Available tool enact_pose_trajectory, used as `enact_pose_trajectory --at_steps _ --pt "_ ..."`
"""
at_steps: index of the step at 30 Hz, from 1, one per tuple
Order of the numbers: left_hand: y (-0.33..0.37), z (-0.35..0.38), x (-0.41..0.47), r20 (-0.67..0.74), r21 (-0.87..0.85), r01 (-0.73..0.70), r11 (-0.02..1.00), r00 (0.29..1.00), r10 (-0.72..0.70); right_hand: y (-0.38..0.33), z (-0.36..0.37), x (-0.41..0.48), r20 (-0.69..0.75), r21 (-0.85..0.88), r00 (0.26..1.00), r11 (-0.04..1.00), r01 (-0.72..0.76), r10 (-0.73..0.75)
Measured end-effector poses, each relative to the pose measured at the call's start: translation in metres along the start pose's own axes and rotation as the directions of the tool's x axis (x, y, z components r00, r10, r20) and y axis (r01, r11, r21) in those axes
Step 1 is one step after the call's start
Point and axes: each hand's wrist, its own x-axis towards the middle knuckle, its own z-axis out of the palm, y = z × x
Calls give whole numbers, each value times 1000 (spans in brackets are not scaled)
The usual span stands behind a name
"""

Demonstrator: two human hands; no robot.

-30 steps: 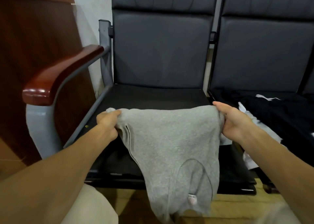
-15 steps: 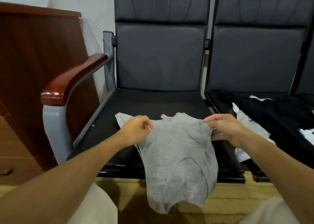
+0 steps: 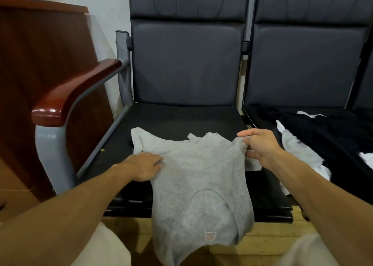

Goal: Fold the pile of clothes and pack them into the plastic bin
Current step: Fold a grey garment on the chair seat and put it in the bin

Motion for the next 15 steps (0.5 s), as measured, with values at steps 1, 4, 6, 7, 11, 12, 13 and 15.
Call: enact_pose_trajectory --at_steps 1,4,6,7,11,12,13,15 --pt "-7 -1 2 -29 43 48 998 998 -47 2 0 4 -16 -30 1000 1000 -4 4" --pt "-17 -4 5 -129 112 130 985 985 -116 8 -6 14 -19 -335 999 941 42 -51" --pt "-20 -5 4 -174 113 124 986 979 -103 12 -9 13 94 -576 993 810 109 -66" --pt "-22 -6 2 -189 99 96 990 979 -76 13 -10 12 160 -655 986 742 141 -46" --pt "-25 -8 -8 -237 -139 -140 980 966 105 14 -13 8 264 -788 964 573 226 -18" --pt "-24 -8 -11 -234 -187 -178 966 963 132 13 -14 7 263 -797 964 559 231 -24" --pt "-24 -8 -14 -220 -230 -194 954 965 143 13 -17 7 265 -804 964 546 237 -29" --pt "-26 -10 -20 -164 -321 -183 929 977 136 14 -19 4 270 -811 961 525 257 -54"
